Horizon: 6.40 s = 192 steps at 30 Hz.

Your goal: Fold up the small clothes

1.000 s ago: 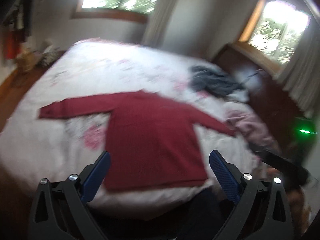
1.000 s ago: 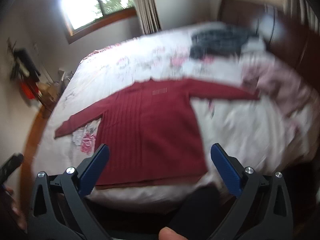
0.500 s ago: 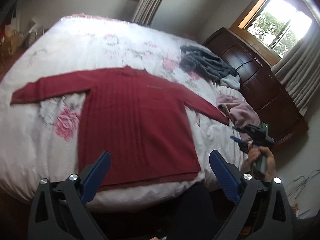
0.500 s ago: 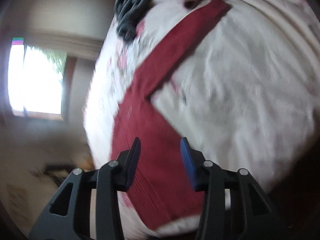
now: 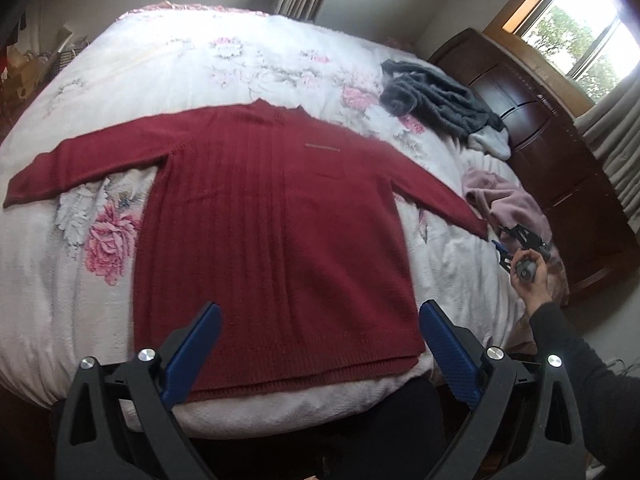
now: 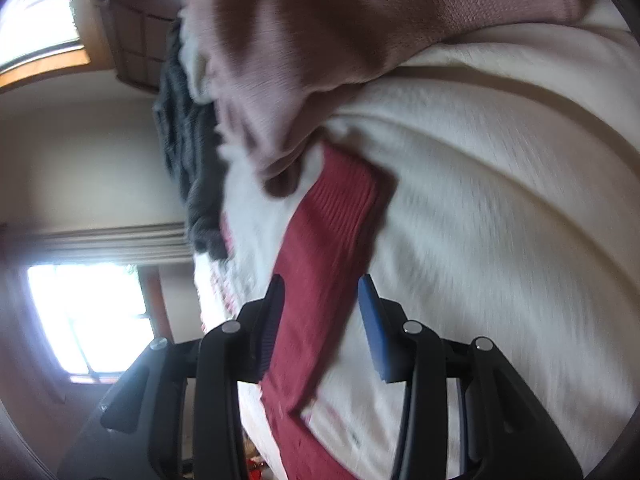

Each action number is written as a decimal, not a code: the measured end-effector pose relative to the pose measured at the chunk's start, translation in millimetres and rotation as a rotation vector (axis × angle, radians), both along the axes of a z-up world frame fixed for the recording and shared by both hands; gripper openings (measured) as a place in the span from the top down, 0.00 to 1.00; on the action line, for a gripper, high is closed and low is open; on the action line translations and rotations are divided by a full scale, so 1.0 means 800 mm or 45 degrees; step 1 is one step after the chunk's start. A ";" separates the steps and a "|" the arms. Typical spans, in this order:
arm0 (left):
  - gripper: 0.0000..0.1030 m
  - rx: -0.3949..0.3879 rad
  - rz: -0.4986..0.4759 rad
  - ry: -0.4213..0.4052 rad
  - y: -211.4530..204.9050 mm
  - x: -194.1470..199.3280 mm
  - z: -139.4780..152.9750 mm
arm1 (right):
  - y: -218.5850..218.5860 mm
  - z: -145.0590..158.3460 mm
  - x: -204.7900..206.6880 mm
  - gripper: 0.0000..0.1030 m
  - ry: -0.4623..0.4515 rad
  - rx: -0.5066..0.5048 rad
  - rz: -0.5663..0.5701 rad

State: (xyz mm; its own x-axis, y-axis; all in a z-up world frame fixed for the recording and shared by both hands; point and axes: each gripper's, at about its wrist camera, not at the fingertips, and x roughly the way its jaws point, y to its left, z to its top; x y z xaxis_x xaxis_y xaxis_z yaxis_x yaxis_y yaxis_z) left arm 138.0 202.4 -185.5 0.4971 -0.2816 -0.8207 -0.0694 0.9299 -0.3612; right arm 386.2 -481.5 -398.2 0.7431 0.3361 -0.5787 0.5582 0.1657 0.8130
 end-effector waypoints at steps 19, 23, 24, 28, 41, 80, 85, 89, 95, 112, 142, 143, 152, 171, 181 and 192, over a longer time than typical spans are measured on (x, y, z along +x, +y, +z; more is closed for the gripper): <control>0.04 -0.144 0.047 0.144 0.015 0.032 -0.047 | -0.008 -0.049 0.082 0.78 0.155 -0.151 0.003; 0.04 -0.180 0.066 0.133 0.028 0.030 -0.050 | 0.010 -0.018 0.092 0.85 0.102 -0.261 0.041; 0.04 -0.197 0.070 0.131 0.032 0.029 -0.051 | 0.019 0.000 0.093 0.85 0.076 -0.318 0.062; 0.04 -0.267 0.101 0.121 0.050 0.025 -0.055 | 0.072 0.068 0.112 0.85 -0.028 -0.509 0.182; 0.04 -0.132 0.142 -0.002 0.091 0.035 -0.034 | 0.289 0.221 0.158 0.86 -0.314 -0.806 0.547; 0.04 -0.860 0.097 0.294 0.058 0.414 -0.269 | 0.578 0.046 0.004 0.18 -0.524 -1.080 0.756; 0.04 -0.866 0.112 0.401 0.031 0.467 -0.313 | 0.564 0.043 0.007 0.18 -0.517 -1.066 0.711; 0.08 -0.807 0.137 0.397 0.023 0.487 -0.309 | 0.565 0.037 0.008 0.18 -0.517 -0.972 0.730; 0.93 -0.654 0.050 0.398 0.020 0.507 -0.277 | 0.588 0.039 -0.002 0.19 -0.548 -1.011 0.766; 0.94 -0.453 0.078 0.068 0.205 0.515 -0.111 | 0.610 0.035 -0.007 0.19 -0.559 -0.977 0.842; 0.76 -0.413 0.382 0.264 0.304 0.438 -0.275 | 0.619 0.020 0.003 0.19 -0.511 -0.911 0.888; 0.73 -0.376 0.408 0.244 0.315 0.427 -0.265 | 0.618 0.020 0.004 0.19 -0.511 -0.905 0.887; 0.38 -0.262 1.017 -0.067 0.533 0.170 -0.183 | 0.625 0.025 -0.002 0.19 -0.534 -0.902 0.901; 0.78 -0.288 1.467 0.037 0.680 0.084 -0.246 | 0.642 0.018 -0.001 0.19 -0.525 -0.917 0.972; 0.94 -0.129 1.284 -0.328 0.613 0.129 -0.076 | 0.638 0.014 -0.003 0.19 -0.514 -0.890 0.991; 0.94 0.067 0.560 -0.554 0.402 0.287 0.072 | 0.631 0.038 -0.062 0.19 -0.472 -0.778 1.096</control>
